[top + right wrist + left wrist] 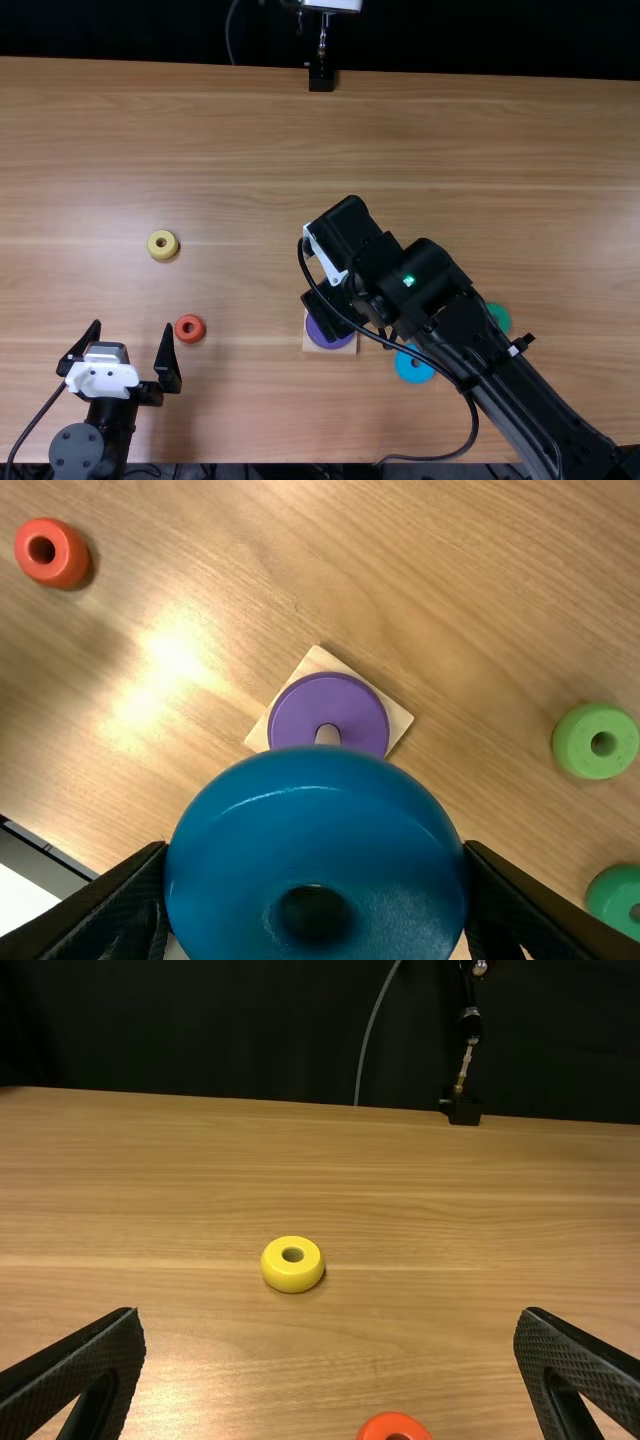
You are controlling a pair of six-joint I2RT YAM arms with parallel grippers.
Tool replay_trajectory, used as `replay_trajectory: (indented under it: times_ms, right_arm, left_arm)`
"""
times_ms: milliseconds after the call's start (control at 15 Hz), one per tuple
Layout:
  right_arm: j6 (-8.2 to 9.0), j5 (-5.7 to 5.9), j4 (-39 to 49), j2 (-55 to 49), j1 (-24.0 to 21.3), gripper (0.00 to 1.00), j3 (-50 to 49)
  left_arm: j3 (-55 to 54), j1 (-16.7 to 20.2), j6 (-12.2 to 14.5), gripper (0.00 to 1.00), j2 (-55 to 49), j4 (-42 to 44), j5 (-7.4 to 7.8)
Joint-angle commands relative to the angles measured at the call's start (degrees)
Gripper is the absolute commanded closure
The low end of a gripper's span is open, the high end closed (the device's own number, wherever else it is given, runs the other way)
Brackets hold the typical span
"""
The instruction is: Build the Hanoi tower: stack the rings onto the peg from bottom to top in this color order: purple, dark blue, light blue, dark green, light green, yellow, orange.
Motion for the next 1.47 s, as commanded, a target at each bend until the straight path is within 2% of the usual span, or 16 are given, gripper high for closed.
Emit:
replay_trajectory:
  times_ms: [0,733,1400]
  right_arm:
    - [0.34,-0.48,0.1,-1.1,0.5,1.00,-0.1]
    - [0.34,-0.69,0.3,-0.6,0.5,1.00,1.5]
    - [0.24,-0.37,0.4,-0.4,0.4,1.00,1.3]
  left_arm:
    - [-2.7,0.7,0.2,0.00,-0.7,-1.3,0.71]
    - [-2.7,0.7,0.2,0.00,-0.7,-1.2,0.71]
    - [-2.7,0.7,0.2,0.00,-0.7,-1.2,0.71]
